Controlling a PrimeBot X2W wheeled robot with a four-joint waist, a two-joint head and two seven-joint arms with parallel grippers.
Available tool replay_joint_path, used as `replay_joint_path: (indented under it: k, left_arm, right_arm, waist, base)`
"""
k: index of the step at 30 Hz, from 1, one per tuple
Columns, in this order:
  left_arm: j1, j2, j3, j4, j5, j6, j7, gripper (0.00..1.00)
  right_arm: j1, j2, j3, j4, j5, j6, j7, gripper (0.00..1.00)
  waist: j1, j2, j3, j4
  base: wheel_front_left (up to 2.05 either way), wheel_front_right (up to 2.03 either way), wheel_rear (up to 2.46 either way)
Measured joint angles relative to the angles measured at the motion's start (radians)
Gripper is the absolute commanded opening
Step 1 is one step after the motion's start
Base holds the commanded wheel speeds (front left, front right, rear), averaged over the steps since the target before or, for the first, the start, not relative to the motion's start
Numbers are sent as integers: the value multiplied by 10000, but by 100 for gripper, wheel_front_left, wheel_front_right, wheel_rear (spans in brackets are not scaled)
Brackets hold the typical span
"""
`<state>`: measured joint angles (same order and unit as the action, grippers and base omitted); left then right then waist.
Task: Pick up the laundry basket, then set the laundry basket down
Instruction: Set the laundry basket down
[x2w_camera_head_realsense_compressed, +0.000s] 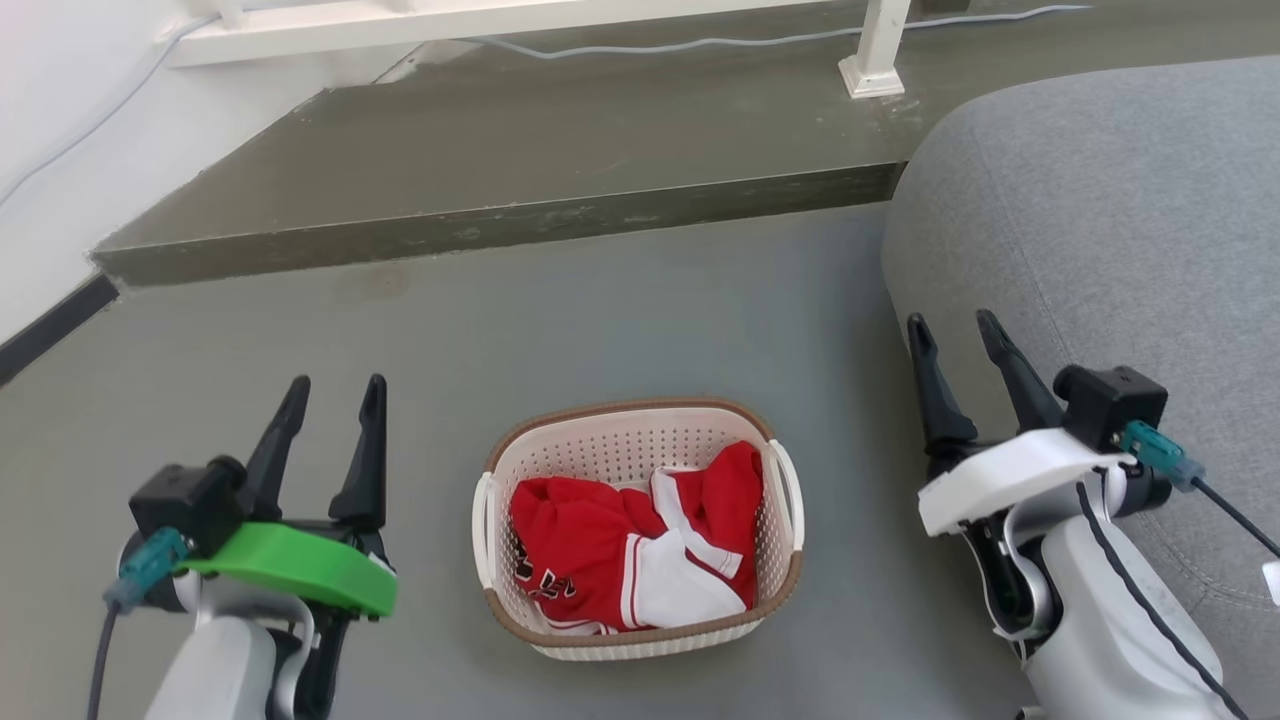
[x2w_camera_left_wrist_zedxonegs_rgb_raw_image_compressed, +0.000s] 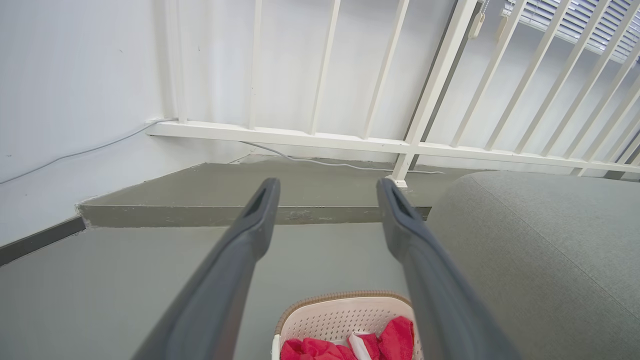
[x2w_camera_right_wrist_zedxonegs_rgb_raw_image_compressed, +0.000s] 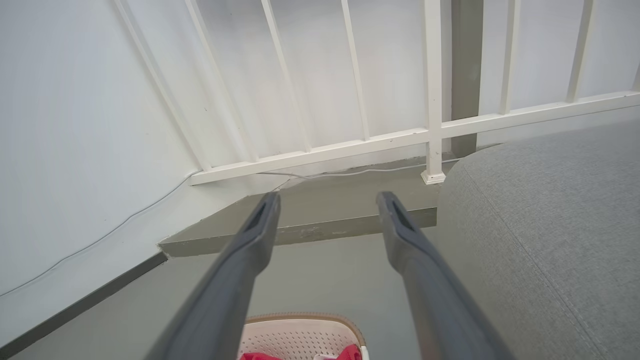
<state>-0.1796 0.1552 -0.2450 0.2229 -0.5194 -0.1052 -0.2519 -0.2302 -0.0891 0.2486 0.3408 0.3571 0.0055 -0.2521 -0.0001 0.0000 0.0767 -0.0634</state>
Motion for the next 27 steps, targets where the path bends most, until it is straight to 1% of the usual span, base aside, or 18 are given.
replay_joint_path:
  k: [2, 12, 27]
  left_arm:
    - [155, -102, 82, -90, 58, 2, 0, 100]
    - [671, -441, 341, -483, 474, -2, 0, 100]
    - [1076, -614, 583, -754, 669, -38, 0, 100]
  right_arm:
    - [135, 6, -63, -98, -58, -59, 0, 100]
    - [567, 59, -169, -433, -184, -58, 0, 100]
    - [804, 161, -291, -729, -439, 19, 0, 100]
  waist:
    - [0, 0, -29, -22]
    - [0, 0, -55, -82]
    - [0, 0, -31, -87]
  base:
    - [0, 0, 0]
    - [0, 0, 0]
    - [0, 0, 0]
